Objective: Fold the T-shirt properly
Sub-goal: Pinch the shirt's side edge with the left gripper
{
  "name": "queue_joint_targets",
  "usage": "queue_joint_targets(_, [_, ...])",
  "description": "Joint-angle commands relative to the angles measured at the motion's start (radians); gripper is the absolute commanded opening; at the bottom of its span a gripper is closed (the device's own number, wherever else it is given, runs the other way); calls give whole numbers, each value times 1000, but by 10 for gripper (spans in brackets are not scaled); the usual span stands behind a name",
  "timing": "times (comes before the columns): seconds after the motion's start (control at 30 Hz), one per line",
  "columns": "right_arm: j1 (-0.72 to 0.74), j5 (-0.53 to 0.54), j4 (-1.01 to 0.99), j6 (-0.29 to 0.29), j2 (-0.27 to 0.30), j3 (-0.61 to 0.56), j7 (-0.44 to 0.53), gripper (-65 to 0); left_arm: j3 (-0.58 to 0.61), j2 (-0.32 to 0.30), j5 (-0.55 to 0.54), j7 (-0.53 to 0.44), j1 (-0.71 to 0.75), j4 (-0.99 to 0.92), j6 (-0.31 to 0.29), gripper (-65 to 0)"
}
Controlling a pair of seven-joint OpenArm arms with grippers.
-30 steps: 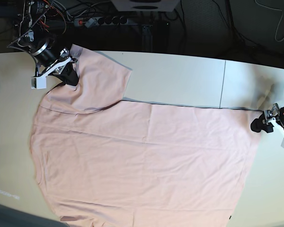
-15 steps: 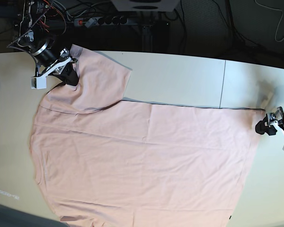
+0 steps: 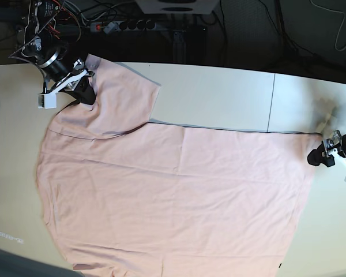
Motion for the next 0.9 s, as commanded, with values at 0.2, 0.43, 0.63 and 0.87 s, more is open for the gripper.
queue_joint_targets(0.2, [-1,-10,10,12,9,4,-4,-650,2,16,23,39,0,3,-9,-199])
queue_joint_targets(0.43, [-1,-10,10,12,9,4,-4,-650,2,24,-8,20,3,4,-13,-200])
queue_joint_targets(0.63, [-1,-11,10,12,9,4,-4,-650,2,24,-58,-34,23,4,-13,-511])
queue_joint_targets(0.87, [-1,-10,10,12,9,4,-3,-650,2,24,-50,-30,28,3,-13,-650])
